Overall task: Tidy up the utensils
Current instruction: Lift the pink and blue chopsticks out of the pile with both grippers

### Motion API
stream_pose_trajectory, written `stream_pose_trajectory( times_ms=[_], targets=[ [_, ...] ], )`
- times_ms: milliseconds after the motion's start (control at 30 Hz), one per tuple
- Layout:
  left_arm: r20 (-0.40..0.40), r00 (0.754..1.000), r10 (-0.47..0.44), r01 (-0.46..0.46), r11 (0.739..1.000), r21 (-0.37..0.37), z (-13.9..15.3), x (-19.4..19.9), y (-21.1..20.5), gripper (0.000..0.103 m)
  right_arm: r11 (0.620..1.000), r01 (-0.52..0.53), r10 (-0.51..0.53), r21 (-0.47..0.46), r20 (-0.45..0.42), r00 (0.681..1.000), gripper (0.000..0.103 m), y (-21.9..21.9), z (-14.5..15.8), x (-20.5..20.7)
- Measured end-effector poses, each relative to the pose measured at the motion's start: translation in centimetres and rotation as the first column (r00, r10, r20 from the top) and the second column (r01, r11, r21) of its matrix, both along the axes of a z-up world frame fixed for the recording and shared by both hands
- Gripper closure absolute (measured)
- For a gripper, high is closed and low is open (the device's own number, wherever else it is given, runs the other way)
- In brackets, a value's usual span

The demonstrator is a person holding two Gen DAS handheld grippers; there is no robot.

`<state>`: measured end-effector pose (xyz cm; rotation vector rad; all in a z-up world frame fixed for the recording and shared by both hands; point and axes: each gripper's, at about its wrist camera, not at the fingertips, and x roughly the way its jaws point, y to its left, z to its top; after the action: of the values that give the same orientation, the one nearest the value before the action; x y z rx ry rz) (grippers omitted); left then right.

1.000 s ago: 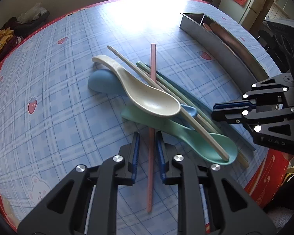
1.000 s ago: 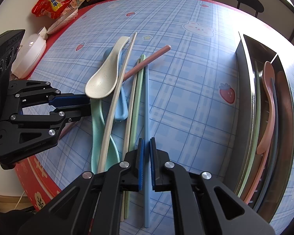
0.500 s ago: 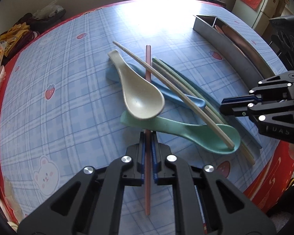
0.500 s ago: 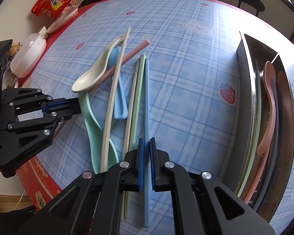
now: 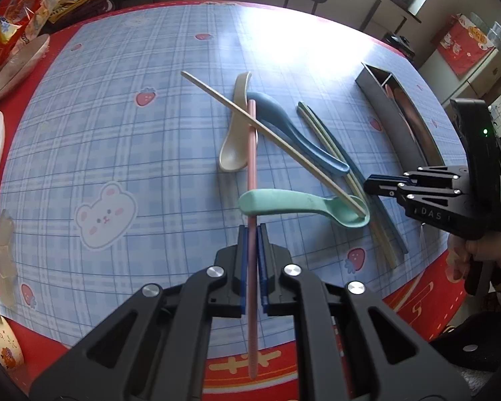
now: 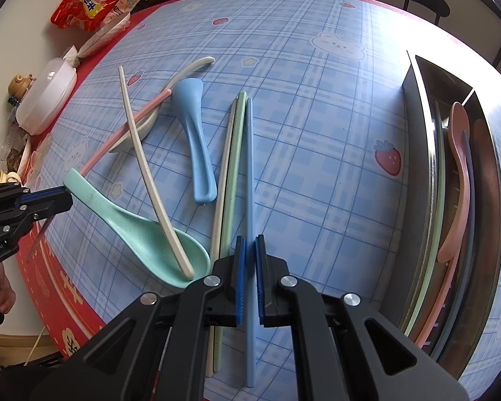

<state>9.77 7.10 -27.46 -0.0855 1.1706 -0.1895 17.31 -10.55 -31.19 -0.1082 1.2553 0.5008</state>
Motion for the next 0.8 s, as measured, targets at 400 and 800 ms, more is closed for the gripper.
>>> stream_pose_trajectory(
  times_ms=[400, 800],
  targets=[
    [0.059, 0.992, 0.113, -0.113, 0.994, -0.004, 1.8, -1.3, 1.8, 0.093, 1.0, 0.003, -0.003, 0.0, -0.008, 1.0, 0.097, -0.1, 0.0, 0.2],
    [0.076, 0.978, 0.194, -0.183, 0.975, -0.128, 2.6, -3.2, 1.9, 0.093, 0.999, -0.006, 0.006, -0.039, 0.001, 1.0, 0.097, 0.7, 0.0, 0.4]
  ],
)
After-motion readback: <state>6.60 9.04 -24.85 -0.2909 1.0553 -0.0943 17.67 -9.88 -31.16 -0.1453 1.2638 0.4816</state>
